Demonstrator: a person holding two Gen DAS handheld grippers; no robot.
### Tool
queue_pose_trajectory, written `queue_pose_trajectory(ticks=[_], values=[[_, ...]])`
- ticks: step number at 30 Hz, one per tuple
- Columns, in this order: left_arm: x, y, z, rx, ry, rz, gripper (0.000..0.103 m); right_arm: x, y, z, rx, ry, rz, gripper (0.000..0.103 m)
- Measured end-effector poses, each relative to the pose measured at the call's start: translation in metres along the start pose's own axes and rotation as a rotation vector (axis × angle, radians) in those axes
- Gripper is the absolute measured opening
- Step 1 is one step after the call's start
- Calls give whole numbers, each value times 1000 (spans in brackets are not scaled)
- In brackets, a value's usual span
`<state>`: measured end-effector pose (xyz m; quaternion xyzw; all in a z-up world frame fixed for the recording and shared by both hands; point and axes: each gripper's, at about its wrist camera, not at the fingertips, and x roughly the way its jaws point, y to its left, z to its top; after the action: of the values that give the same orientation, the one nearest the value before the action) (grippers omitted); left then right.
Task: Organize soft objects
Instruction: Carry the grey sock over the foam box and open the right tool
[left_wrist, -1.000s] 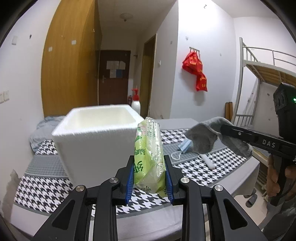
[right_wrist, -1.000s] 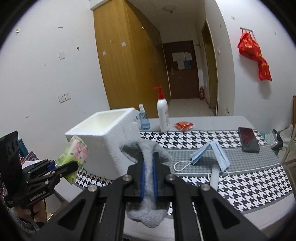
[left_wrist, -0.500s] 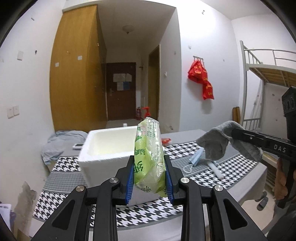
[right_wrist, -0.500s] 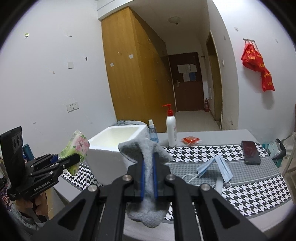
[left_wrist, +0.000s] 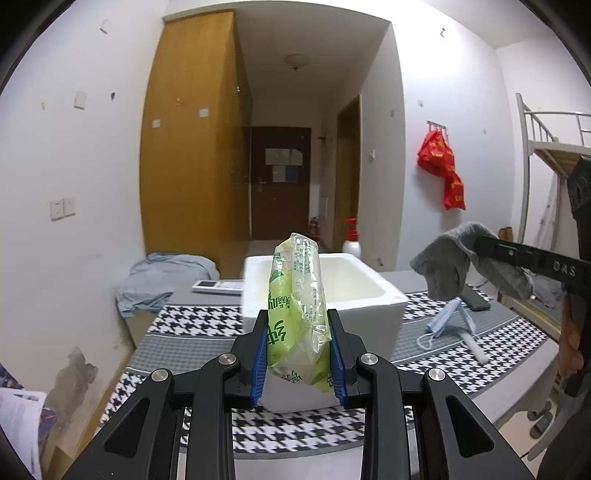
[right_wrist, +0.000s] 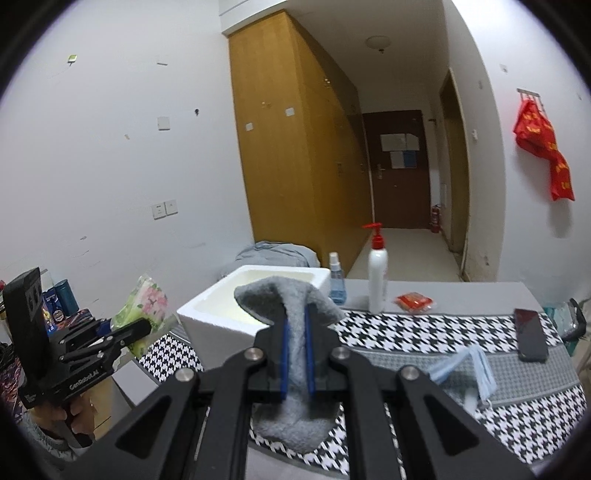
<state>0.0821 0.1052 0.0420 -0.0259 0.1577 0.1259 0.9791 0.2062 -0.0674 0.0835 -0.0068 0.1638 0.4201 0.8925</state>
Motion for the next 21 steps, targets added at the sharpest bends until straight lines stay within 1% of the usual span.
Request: queue_pose_trajectory(ticks=[3, 11, 21], values=[[0, 7, -2, -2, 2, 33, 30, 14, 8, 7, -13, 0, 27, 10], [4, 27, -7, -29, 12, 74, 30, 48, 25, 19, -43, 12, 84, 10], [4, 51, -17, -70, 23, 132, 30, 93, 41, 25, -65, 66, 122, 10]])
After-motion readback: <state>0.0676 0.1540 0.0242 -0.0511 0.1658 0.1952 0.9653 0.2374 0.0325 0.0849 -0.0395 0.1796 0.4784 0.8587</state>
